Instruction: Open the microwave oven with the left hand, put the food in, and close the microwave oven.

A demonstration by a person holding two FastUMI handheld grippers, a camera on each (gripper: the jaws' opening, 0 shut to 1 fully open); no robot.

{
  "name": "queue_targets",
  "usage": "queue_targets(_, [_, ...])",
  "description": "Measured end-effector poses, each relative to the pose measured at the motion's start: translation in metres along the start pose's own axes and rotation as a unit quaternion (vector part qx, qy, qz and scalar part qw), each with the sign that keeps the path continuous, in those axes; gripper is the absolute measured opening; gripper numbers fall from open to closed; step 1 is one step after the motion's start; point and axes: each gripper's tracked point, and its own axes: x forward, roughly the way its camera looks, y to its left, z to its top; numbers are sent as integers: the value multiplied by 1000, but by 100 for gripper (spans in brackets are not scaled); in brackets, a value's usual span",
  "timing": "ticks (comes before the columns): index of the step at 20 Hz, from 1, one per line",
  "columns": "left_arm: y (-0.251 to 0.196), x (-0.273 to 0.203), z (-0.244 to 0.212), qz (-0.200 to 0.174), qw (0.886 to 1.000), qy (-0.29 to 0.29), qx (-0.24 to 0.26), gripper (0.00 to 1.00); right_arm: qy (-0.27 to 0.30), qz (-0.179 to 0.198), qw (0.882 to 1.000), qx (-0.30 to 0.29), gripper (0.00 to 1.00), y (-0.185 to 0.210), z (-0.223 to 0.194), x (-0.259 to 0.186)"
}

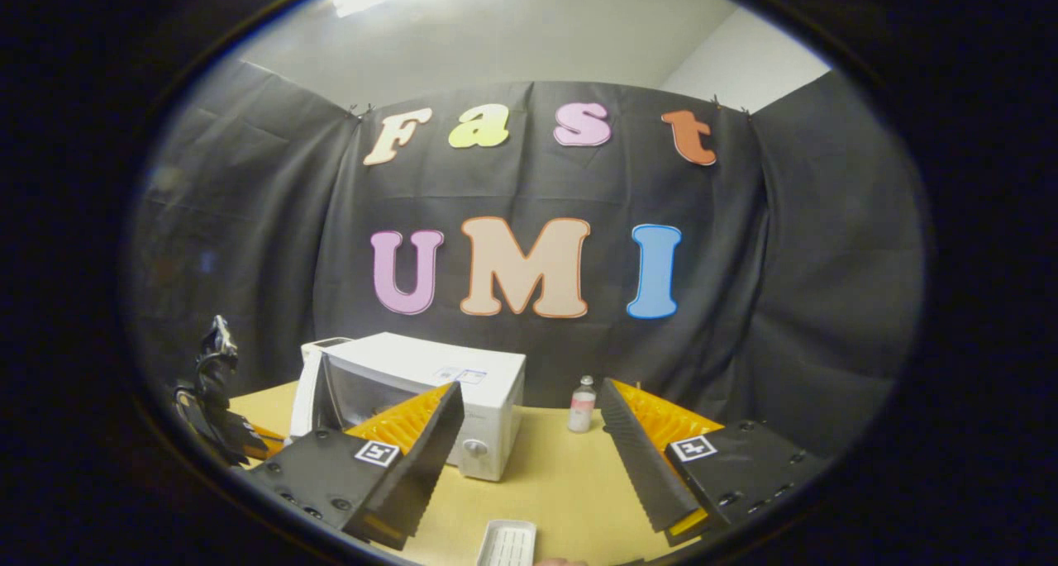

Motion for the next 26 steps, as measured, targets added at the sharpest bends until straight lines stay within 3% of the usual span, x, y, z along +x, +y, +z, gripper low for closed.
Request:
queue_targets(3, [-11, 12, 14, -11, 1000, -10, 11, 1, 8, -5, 1000, 5, 100, -4, -5, -4])
queue_targets(5, [-14, 21, 24, -13, 1000, -17, 20, 1, 11, -7, 1000, 0, 96, -8, -8, -5])
queue_targets(6, [-16, 26, 28, -13, 1000, -19, 21, 1, 10, -9, 1000, 1, 100, -11, -6, -5])
queue_targets(7, [-17, 31, 32, -12, 1000, -20, 20, 1, 9, -8, 1000, 6, 96, -11, -4, -5])
queue_targets(13, [-29, 61, 51, -19, 999, -25, 26, 1, 11, -7, 1000, -4, 96, -14, -9, -8])
queue_targets(14, [-30, 68, 50, -20, 999, -20, 27, 1, 15, -7, 1000, -4, 100, -14, -13, -7])
queue_targets(26, [-39, 128, 98, -20, 998, -31, 42, 1, 32, -9, 999, -16, 96, -24, -25, -2])
